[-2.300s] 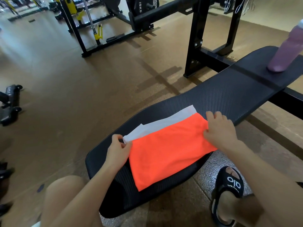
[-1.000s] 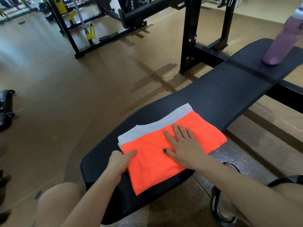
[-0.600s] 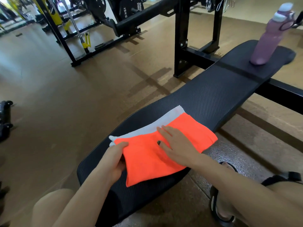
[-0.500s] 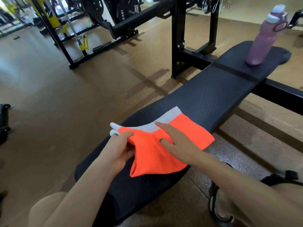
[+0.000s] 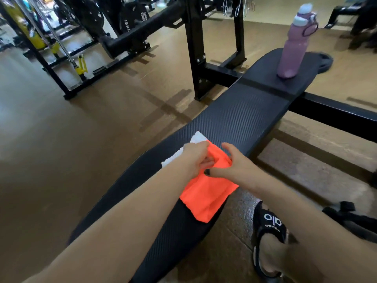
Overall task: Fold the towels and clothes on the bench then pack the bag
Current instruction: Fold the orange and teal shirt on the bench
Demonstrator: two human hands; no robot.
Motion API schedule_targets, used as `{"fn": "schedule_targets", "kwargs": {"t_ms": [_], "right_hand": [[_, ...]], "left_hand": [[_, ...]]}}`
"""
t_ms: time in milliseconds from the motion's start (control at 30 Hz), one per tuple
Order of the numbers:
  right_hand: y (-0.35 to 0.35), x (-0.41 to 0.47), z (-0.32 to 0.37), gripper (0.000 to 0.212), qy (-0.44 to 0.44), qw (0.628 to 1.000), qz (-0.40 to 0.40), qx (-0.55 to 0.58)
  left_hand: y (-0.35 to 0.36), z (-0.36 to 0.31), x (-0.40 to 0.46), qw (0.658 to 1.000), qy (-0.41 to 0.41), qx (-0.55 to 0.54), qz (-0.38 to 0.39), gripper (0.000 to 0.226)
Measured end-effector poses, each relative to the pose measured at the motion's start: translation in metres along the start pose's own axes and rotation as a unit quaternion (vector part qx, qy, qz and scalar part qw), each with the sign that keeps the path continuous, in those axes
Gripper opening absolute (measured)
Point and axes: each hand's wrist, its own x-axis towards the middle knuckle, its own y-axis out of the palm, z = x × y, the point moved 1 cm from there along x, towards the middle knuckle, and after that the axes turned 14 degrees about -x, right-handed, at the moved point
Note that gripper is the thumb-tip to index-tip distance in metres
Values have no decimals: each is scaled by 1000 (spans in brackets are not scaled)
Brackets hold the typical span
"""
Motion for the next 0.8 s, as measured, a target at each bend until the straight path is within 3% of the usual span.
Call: {"fn": "schedule_targets", "kwargs": {"t_ms": [100,200,267,333,433,533,633,733,800], "right_hand": [[-2,9,-15,93,38,992,-10,-118],[-1,11,-21,59,20,983,-28,-179],[-1,13,-24,54,9,982,-30,-187],[0,14,-25,49,4,985,-31,-170],[3,15,-26,52,-11,992,-33,-125],[5,17,-27,53,-25,994,-48,-92],[6,20,-34,50,2,993,-39,-109],[7,25,-39,52,3,993,-39,-109],[7,26,-39,60,-10,993,-32,-112]], "left_hand": [[-12,17,6,989,88,123,5,37],[-46,36,-4,940,235,249,-3,39],[-72,54,-13,899,299,315,-50,53],[-92,76,-23,897,271,334,-106,68],[-98,104,-31,959,168,204,-102,73],[-91,107,-40,967,192,147,-78,75],[-84,112,-51,940,243,220,-94,76],[-76,129,-66,865,333,361,-101,69],[-74,142,-68,840,342,408,-108,57]]}}
